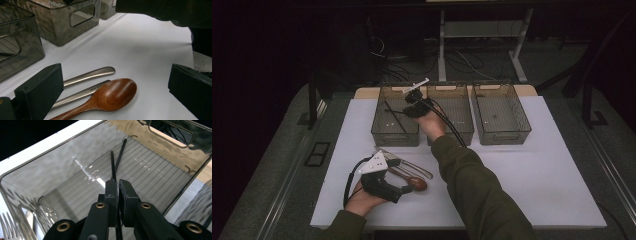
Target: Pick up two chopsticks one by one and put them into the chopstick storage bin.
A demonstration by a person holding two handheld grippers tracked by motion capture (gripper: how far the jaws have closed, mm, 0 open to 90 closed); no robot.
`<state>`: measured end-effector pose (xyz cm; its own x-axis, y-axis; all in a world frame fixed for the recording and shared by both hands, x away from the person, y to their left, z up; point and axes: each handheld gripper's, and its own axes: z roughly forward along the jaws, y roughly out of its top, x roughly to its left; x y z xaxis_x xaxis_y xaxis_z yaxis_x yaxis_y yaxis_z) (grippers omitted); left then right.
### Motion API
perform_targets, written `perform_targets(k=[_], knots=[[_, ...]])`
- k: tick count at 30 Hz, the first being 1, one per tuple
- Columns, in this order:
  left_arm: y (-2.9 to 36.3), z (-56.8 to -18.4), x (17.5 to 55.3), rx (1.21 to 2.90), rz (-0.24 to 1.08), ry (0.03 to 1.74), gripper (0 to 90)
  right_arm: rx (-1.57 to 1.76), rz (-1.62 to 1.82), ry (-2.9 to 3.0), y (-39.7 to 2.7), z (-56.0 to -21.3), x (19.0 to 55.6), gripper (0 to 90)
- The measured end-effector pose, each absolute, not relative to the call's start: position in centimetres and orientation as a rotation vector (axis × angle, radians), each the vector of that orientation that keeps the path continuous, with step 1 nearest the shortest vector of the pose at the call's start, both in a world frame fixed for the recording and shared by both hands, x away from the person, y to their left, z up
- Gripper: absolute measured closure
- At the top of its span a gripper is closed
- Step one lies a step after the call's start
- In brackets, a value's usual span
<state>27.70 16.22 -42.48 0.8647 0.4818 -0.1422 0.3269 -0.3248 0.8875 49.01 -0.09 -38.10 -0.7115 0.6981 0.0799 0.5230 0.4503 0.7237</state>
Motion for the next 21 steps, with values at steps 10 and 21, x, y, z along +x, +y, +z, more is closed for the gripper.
perform_targets(k=[10,21], knots=[[16.3,-42.5,27.7,1.939,0.179,0.602,0.0,1.077,1.228,2.509,-0.9,-37.1,48.6,60.8],[16.3,-42.5,27.7,1.948,0.188,0.602,0.0,0.959,1.327,2.520,-3.2,-35.2,45.9,39.9]])
